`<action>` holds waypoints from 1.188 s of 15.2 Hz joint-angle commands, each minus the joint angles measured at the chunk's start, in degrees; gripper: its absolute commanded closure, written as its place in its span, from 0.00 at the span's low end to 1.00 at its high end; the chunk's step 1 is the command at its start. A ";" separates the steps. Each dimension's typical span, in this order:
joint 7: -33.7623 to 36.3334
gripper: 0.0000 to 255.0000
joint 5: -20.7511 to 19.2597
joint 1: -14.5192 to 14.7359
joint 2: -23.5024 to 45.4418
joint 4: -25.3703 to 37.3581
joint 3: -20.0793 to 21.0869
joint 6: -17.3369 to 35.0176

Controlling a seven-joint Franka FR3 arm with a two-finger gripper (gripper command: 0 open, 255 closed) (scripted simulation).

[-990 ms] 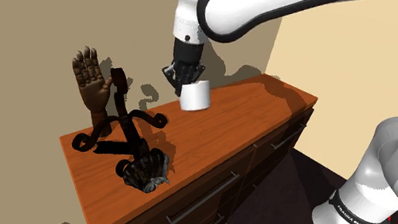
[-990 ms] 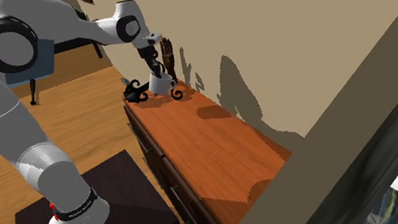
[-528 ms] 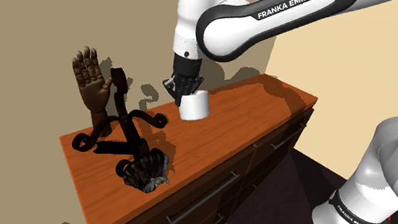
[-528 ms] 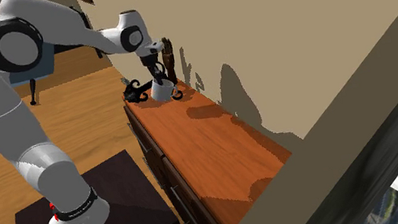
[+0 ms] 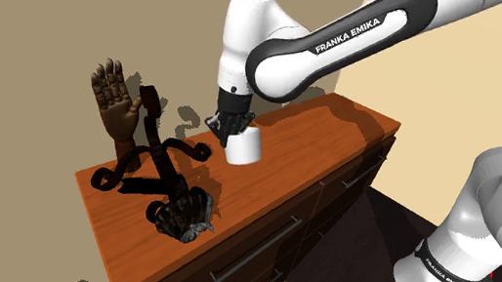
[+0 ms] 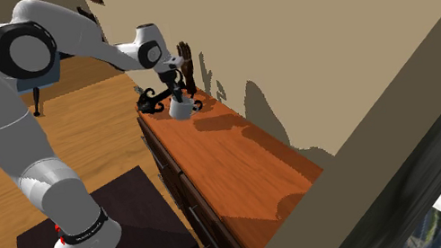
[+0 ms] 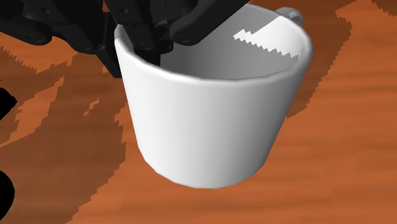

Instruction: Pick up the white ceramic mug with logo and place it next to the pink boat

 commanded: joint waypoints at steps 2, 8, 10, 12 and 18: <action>0.31 1.00 -0.46 -0.05 1.18 -0.96 -0.09 2.16; 1.12 1.00 -1.37 0.00 3.29 -2.50 -0.21 5.74; 1.12 1.00 -1.38 -0.01 3.30 -2.50 -0.20 5.74; 1.13 1.00 -1.38 -0.02 3.30 -2.50 -0.19 5.74; 1.11 0.00 -1.37 -0.04 3.30 -2.45 -0.18 5.68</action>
